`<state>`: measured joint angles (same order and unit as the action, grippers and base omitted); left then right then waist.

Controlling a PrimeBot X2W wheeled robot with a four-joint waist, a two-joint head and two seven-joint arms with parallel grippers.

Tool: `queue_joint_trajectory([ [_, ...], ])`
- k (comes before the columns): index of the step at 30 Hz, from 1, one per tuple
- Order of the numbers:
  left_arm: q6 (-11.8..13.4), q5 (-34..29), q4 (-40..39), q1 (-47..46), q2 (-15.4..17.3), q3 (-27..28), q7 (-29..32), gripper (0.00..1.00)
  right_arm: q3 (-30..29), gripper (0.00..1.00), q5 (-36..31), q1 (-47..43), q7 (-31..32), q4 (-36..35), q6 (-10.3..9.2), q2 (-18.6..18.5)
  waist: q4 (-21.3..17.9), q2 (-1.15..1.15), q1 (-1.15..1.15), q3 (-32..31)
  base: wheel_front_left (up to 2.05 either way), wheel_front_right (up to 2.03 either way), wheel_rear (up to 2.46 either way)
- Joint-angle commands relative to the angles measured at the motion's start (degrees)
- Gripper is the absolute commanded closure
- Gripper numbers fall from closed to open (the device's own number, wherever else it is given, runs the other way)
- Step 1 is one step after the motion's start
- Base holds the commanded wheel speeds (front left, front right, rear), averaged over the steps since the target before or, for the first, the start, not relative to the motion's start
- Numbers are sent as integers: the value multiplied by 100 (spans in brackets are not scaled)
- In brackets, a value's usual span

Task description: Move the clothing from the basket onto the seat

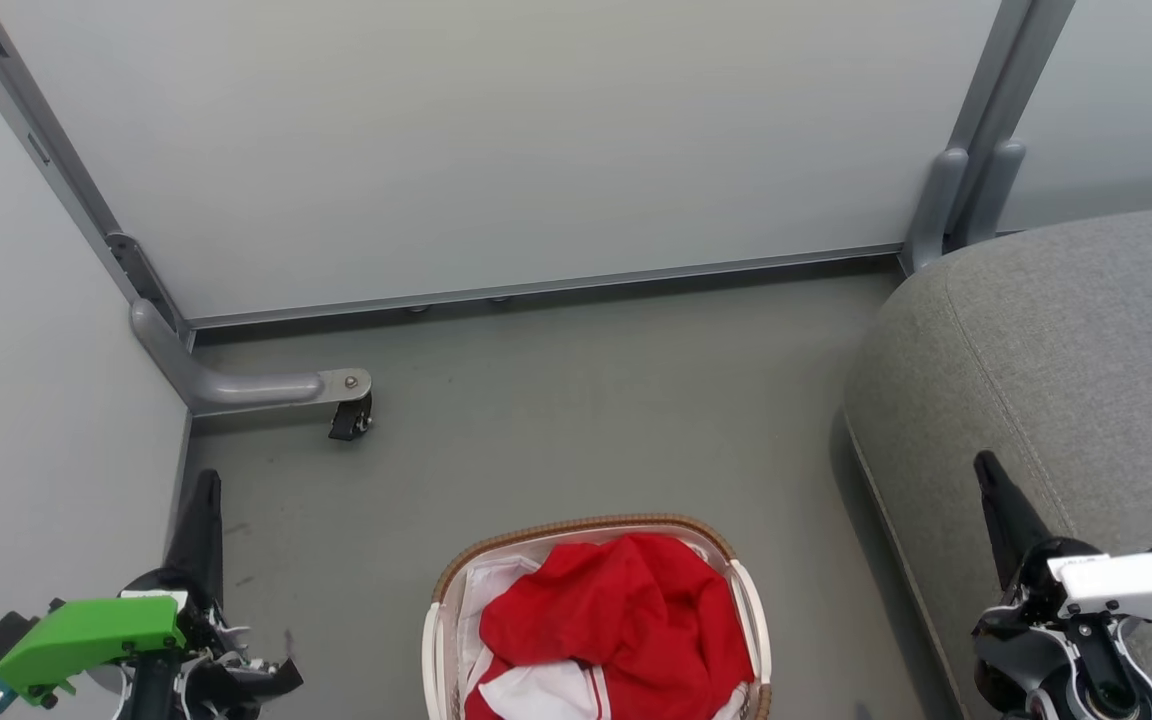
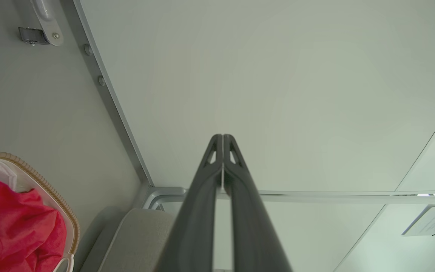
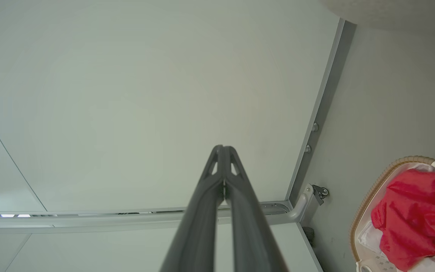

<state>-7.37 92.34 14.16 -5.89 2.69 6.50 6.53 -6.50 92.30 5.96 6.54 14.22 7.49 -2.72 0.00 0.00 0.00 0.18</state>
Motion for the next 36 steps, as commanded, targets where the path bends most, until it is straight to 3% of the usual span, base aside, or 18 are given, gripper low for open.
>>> queue_joint_trajectory([
  [1,1,-2,27,10,-4,-5,-7,0,5,0,-3,-15,-5,21,0,9,0,0,0,0,0,0,0],
  [21,1,-509,-29,226,-18,-479,-482,0,92,0,-647,-232,-479,132,-1,42,7,0,0,14,0,0,0],
  [32,-2,-1528,-304,171,-9,-684,-763,0,-11,0,-1927,-214,-761,-165,-1,28,19,0,0,27,0,0,0],
  [36,-4,-2148,-421,106,-6,-736,-878,0,34,0,-2829,-220,-877,-420,0,24,27,0,0,28,0,0,0],
])
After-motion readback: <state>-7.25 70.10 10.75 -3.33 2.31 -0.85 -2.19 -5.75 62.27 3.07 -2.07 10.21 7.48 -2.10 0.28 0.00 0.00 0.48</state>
